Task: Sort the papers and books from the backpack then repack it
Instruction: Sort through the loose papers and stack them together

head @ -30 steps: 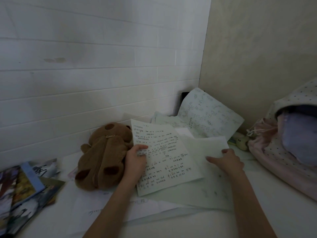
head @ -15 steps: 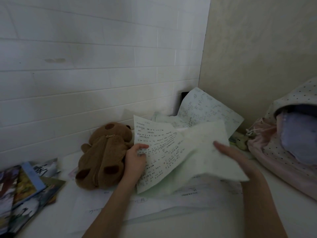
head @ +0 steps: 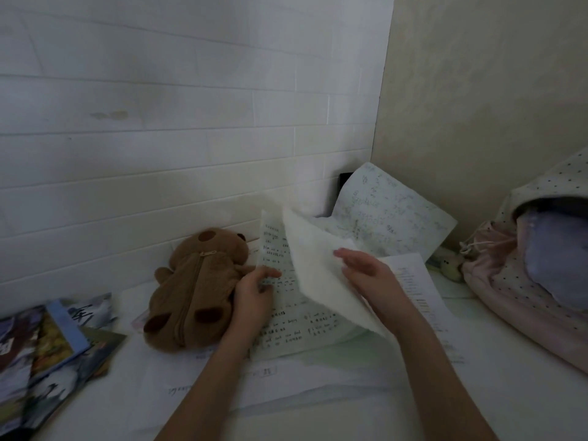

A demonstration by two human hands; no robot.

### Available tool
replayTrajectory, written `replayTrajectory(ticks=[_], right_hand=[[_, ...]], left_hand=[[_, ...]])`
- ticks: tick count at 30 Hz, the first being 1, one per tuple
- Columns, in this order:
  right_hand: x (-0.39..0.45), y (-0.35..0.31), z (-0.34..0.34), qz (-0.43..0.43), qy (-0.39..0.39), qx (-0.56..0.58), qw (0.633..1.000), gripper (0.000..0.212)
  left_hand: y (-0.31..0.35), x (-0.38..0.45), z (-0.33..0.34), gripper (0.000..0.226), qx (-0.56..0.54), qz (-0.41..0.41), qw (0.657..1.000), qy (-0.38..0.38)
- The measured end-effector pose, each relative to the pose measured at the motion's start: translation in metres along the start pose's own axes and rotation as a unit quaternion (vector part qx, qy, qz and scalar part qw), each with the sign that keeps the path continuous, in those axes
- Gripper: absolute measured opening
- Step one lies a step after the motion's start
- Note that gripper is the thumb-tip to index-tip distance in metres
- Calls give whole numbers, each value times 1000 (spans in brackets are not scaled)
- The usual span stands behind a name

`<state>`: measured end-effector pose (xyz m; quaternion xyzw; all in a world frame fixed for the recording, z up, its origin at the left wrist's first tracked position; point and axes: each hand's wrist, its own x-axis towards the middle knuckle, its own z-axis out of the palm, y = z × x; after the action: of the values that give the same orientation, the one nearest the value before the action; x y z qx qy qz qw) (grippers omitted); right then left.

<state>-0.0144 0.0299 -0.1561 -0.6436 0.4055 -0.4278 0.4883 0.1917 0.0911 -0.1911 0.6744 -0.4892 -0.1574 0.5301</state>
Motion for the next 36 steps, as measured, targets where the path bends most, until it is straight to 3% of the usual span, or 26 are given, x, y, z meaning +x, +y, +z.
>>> replayTrajectory(ticks=[3, 6, 10, 13, 15, 17, 19, 20, 22, 24, 25, 27, 29, 30, 32, 33, 36], right_hand=[[4, 15, -5, 62, 137, -174, 973, 39], [3, 18, -13, 143, 72, -250, 955, 47], [6, 16, -8, 110, 94, -152, 978, 35], [9, 12, -12, 84, 120, -51, 988, 19], [9, 9, -18, 70, 199, -83, 974, 15], [8, 10, -28, 34, 331, -143, 932, 14], [6, 12, -36, 19, 397, -86, 913, 24], [6, 11, -37, 34, 369, -7, 929, 30], [7, 13, -35, 88, 224, 101, 965, 36], [6, 19, -30, 121, 114, 64, 984, 32], [7, 23, -28, 99, 136, 15, 986, 29], [11, 25, -29, 38, 314, -74, 946, 26], [10, 14, -38, -33, 466, -19, 884, 30], [10, 6, -42, -71, 471, 75, 876, 32], [7, -5, -46, -75, 377, 265, 884, 32], [3, -10, -42, -44, 311, 290, 904, 29], [-3, -12, -25, 35, 137, 82, 987, 29]], left_hand=[[1, 1, 0, 31, -20, -24, 1000, 1], [4, 0, 1, 23, -80, -44, 996, -4], [6, 0, 1, 9, -83, -29, 996, -34], [10, 2, -3, 30, -83, -56, 995, -31], [11, 3, -3, 22, -90, -56, 994, -16], [9, 0, 0, 21, -83, -47, 995, 8], [7, -2, 2, 26, -71, -46, 996, 17], [5, -2, 3, 27, -74, -46, 996, 20], [5, -2, 3, 27, -75, -39, 996, 16], [6, -1, 2, 26, -71, -37, 997, 16], [5, -2, 2, 26, -66, -41, 997, 18], [7, -2, 2, 27, -54, -48, 997, 19], [7, -1, 3, 28, -43, -47, 998, 16], [6, -1, 3, 28, -39, -48, 998, 13], [4, 0, 3, 29, -31, -48, 998, 7], [4, 0, 2, 29, -27, -42, 999, 2], [11, -1, 2, 18, -33, -26, 999, -31]])
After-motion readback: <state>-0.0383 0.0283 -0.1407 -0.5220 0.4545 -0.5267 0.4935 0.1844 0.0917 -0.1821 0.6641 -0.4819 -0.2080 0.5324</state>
